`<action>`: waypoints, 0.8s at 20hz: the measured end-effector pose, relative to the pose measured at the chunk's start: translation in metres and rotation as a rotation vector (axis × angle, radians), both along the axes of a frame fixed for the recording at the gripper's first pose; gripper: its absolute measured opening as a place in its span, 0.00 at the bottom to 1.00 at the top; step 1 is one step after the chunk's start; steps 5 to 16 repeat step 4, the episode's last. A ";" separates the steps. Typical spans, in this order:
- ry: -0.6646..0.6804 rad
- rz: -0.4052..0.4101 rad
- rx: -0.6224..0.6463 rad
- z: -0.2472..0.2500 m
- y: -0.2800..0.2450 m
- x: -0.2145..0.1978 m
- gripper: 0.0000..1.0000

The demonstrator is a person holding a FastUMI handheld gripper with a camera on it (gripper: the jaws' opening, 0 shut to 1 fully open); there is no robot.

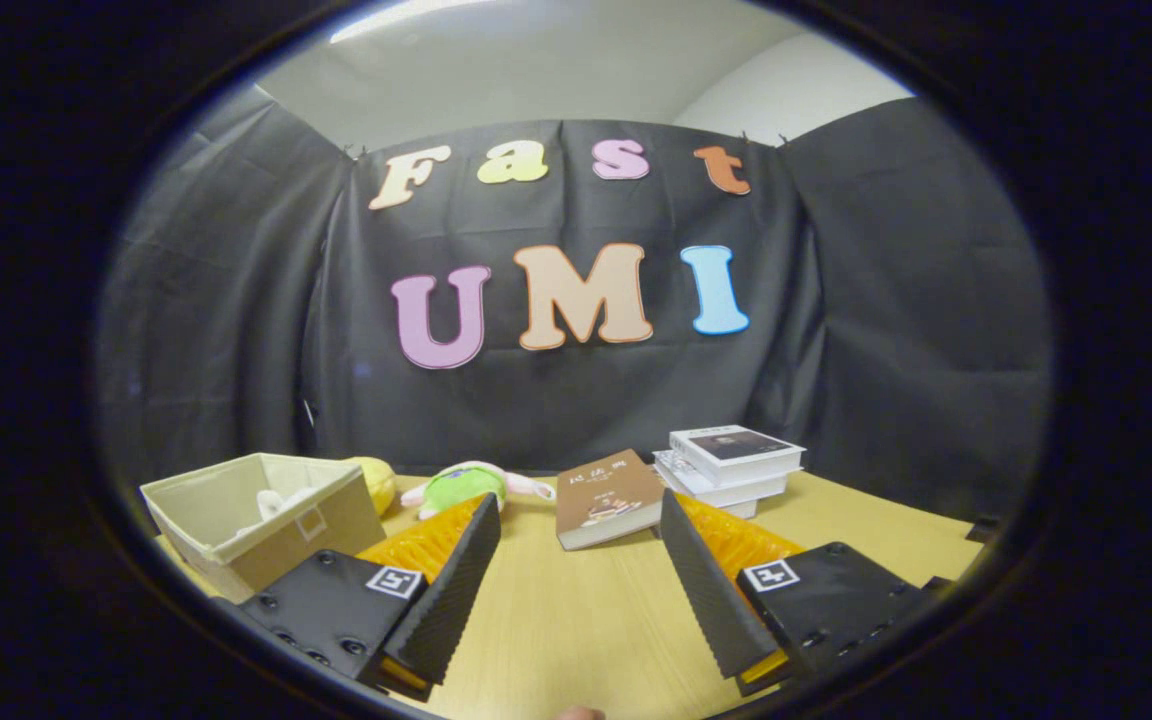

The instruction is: Open the storage box then place both shoes into the box .Put the left shoe in first, then the right shoe, with the right side of both shoes facing outward in a uniform manner.

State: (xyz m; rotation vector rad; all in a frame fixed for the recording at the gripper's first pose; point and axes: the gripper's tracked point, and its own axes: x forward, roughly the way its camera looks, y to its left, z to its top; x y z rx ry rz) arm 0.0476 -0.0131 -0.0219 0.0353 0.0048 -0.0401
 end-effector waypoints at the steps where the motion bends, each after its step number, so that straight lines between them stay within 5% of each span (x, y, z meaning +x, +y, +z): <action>1: -0.012 0.006 -0.014 -0.001 0.001 -0.006 1.00; 16: -0.030 -0.029 -0.024 -0.002 -0.005 -0.021 1.00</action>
